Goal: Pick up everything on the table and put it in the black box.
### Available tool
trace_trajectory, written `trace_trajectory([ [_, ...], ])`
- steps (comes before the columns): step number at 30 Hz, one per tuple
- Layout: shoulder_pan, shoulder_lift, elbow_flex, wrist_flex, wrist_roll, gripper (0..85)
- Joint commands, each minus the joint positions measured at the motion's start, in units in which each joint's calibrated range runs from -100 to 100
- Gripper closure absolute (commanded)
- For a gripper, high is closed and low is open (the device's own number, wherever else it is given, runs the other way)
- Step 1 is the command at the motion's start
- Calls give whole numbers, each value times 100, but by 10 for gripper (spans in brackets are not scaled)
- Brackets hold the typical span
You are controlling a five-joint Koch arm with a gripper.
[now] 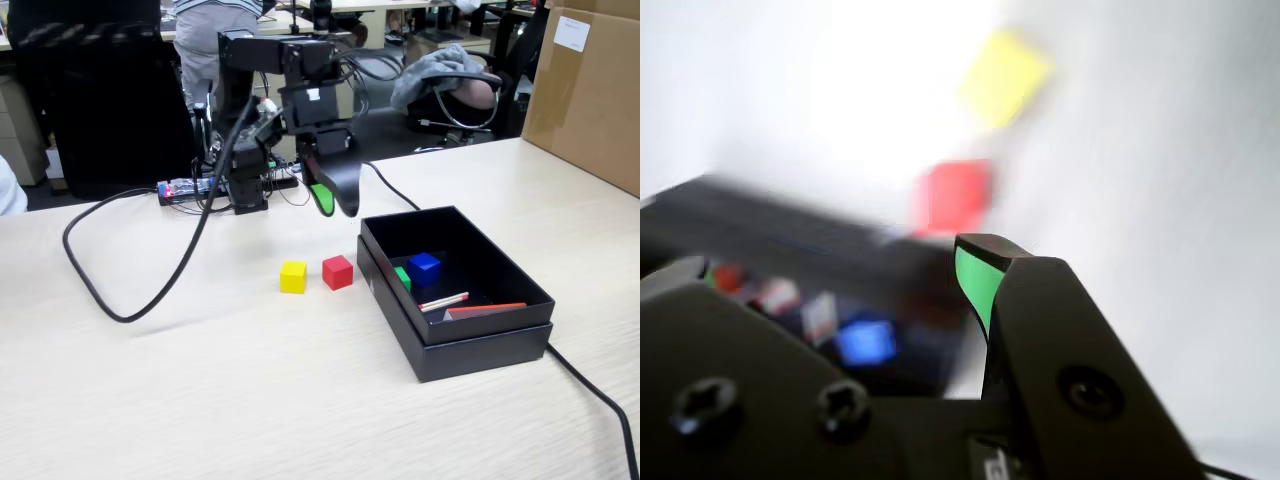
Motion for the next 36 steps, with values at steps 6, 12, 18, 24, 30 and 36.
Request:
trace_trajectory([
  [6, -254, -991, -1258, -58, 44, 358],
  [12, -322, -452, -1439, -6, 88, 338],
  [18, -410, 604, -1249, 2, 78, 337],
  [24, -513, 1545, -923, 2, 63, 337],
  [30, -547, 2199, -705, 2, 63, 338],
  [36, -532, 2669, -415, 2, 49, 384],
])
